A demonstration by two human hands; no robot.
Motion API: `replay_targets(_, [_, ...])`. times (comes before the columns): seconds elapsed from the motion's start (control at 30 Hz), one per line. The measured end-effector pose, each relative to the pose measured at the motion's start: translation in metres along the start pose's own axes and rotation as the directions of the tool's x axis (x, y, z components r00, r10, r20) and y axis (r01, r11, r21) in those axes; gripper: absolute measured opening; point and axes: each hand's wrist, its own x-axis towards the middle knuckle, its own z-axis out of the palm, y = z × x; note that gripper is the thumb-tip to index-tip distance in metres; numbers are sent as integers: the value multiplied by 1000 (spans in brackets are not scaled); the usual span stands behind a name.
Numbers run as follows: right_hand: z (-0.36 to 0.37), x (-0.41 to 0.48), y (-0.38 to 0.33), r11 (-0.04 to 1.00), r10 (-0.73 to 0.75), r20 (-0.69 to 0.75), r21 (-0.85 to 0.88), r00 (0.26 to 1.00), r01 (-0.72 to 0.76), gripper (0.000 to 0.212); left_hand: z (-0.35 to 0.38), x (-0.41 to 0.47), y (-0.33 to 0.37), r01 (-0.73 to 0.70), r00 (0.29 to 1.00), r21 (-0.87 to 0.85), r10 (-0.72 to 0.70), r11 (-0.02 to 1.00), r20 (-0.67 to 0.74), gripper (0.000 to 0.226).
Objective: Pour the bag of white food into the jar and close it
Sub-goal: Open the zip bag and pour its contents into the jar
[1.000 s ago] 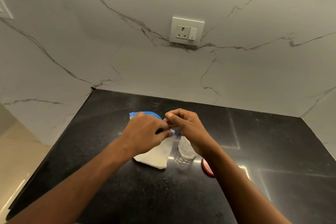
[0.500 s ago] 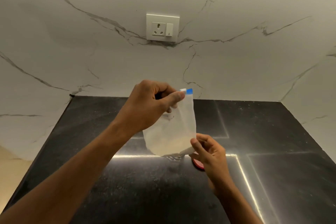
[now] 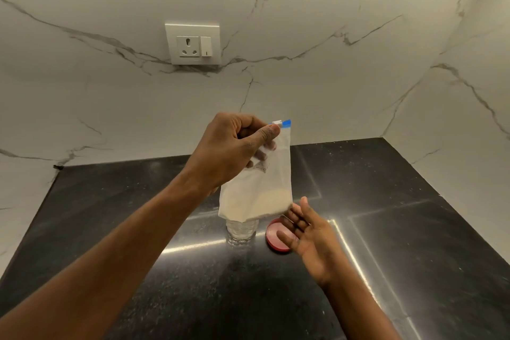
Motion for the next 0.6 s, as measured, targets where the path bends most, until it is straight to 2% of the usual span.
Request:
replay_targets(0.17, [5, 3, 5, 996, 59, 11, 64, 998, -60, 51, 5, 0, -2, -9, 1000, -26, 8, 1000, -17, 14])
replay_targets(0.27, [7, 6, 3, 992, -61, 14, 110, 998, 59, 44, 4, 1, -4, 16, 999, -78, -19, 997, -39, 21])
replay_targets(0.37, [3, 9, -12, 973, -221, -15, 66, 975, 222, 39, -1, 4, -8, 29, 998, -121, -34, 992, -46, 19])
replay_targets(0.43, [-1, 13, -25, 961, -272, -53, 39, 961, 274, 40, -4, 7, -15, 52, 997, -145, -59, 988, -45, 17])
replay_targets(0.6, [-8, 26, -53, 919, -393, -130, -67, 910, 388, 28, -5, 13, -39, 115, 993, -155, -116, 981, 4, 10])
